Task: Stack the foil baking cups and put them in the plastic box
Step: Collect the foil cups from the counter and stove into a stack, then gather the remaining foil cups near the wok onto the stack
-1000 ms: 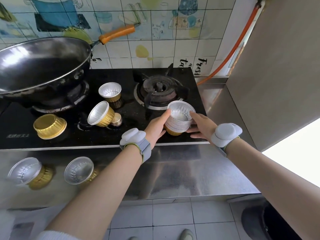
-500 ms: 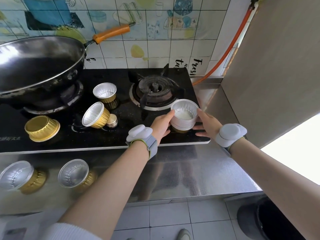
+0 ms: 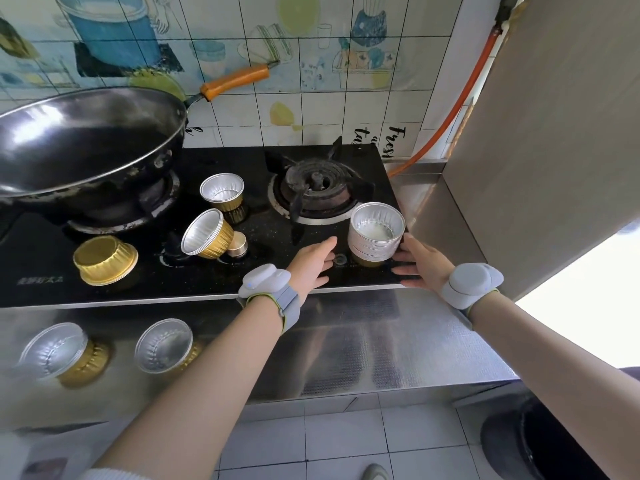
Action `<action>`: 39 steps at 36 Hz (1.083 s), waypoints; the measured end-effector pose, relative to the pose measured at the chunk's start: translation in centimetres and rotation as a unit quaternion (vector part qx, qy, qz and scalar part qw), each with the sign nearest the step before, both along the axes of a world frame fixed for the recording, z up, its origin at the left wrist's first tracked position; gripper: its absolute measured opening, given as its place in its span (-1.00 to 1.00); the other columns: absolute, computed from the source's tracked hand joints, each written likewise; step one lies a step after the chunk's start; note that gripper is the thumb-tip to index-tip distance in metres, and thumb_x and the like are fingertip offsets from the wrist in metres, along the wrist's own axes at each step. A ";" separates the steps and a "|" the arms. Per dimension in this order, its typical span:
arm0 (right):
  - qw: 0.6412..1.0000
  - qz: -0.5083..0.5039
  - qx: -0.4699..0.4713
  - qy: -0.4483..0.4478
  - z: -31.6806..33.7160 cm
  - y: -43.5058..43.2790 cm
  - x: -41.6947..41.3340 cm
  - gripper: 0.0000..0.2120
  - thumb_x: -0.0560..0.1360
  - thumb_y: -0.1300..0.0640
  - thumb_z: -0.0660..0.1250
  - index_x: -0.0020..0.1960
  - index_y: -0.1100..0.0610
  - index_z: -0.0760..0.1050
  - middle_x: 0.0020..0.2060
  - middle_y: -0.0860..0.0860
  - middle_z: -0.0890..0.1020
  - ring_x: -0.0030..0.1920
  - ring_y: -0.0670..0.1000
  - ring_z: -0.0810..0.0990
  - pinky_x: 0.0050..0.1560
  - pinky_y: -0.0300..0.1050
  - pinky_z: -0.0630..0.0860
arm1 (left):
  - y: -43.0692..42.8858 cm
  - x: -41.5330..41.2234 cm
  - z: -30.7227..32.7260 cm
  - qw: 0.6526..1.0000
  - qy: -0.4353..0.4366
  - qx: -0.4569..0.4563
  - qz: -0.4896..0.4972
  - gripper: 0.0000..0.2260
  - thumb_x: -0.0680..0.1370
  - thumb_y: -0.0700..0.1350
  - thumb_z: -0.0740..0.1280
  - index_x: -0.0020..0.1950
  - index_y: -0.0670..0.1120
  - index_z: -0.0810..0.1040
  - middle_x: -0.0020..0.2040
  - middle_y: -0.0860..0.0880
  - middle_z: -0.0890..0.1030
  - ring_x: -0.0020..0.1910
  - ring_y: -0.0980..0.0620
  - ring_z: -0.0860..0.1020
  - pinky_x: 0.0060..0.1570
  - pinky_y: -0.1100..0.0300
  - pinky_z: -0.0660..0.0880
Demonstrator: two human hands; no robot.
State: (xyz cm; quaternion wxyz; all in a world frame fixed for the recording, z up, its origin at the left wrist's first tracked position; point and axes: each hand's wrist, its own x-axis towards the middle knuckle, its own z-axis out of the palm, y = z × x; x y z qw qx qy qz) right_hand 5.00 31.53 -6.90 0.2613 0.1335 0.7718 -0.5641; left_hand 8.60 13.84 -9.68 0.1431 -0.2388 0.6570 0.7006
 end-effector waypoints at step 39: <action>0.981 0.191 0.005 -0.032 -0.6 -15.2 7.2 -0.55 0.59 -0.06 0.05 0.36 0.19 0.30 0.22 0.13 0.54 0.14 0.12 0.54 0.24 0.01 0.43 | -15.4 12.0 0.7 0.992 0.004 -0.045 0.118 -0.63 0.60 0.00 0.18 0.35 -0.13 0.40 0.30 -0.13 0.51 0.23 -0.05 0.50 0.24 -0.02 0.43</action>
